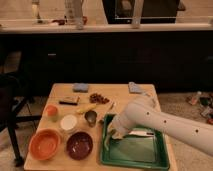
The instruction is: Place pepper in red bowl
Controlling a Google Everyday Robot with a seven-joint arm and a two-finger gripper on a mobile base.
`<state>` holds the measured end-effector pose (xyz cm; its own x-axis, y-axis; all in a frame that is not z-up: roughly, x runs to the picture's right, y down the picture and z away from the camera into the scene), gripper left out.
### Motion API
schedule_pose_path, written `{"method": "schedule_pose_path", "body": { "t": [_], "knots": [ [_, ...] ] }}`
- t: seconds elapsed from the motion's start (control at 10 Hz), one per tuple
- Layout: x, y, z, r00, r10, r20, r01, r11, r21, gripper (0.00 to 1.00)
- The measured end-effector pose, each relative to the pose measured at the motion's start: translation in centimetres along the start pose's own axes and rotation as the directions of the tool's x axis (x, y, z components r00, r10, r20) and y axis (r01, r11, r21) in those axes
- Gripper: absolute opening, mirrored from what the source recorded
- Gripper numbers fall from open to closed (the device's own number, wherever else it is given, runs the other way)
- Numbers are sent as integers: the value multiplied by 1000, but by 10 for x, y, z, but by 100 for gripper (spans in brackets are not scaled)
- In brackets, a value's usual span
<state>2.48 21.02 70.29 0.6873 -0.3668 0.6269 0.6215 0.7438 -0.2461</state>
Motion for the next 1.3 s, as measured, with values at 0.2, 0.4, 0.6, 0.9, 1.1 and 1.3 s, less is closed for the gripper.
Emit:
{"method": "schedule_pose_path", "body": {
  "t": [0.2, 0.4, 0.6, 0.9, 1.1, 1.3],
  "knots": [
    [-17, -22, 5, 998, -65, 18, 65, 998, 5, 0],
    [-28, -39, 7, 992, -126, 32, 125, 992, 10, 0],
    [-40, -55, 9, 983, -177, 44, 176, 984, 11, 0],
    [-62, -79, 19, 967, -245, 65, 245, 970, 3, 0],
    [-82, -102, 35, 952, -293, 89, 296, 955, -23, 0],
    [-96, -115, 48, 942, -319, 106, 325, 945, -44, 0]
  ]
}}
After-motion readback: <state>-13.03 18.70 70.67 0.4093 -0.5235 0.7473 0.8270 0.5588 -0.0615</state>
